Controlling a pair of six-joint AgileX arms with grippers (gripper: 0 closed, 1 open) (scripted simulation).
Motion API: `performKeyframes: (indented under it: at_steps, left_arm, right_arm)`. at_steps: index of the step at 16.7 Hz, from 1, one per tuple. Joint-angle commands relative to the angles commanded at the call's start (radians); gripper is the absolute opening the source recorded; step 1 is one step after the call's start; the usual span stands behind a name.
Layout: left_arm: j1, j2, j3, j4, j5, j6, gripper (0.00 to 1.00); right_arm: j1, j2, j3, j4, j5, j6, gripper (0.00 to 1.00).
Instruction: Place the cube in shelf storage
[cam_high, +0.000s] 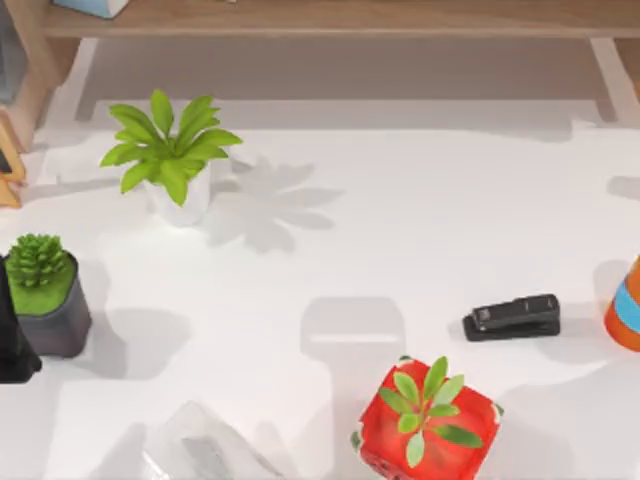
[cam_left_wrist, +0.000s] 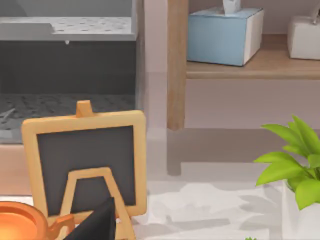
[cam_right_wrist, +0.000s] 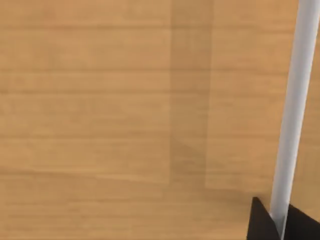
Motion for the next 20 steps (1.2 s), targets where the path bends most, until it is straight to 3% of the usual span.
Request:
performKeyframes:
  at_steps: [9,16,20]
  left_arm:
    - [0.000,0.000,0.000,0.000,0.000,0.000,1.00]
    - [0.000,0.000,0.000,0.000,0.000,0.000,1.00]
    - [0.000,0.000,0.000,0.000,0.000,0.000,1.00]
  right_arm:
    - [-0.061,-0.113,-0.258,0.142,-0.062,0.003,0.00]
    - [-0.069,-0.125,-0.284,0.161,-0.070,0.002,0.00]
    - [-0.107,-0.170,-0.397,0.223,-0.109,0.005,0.00]
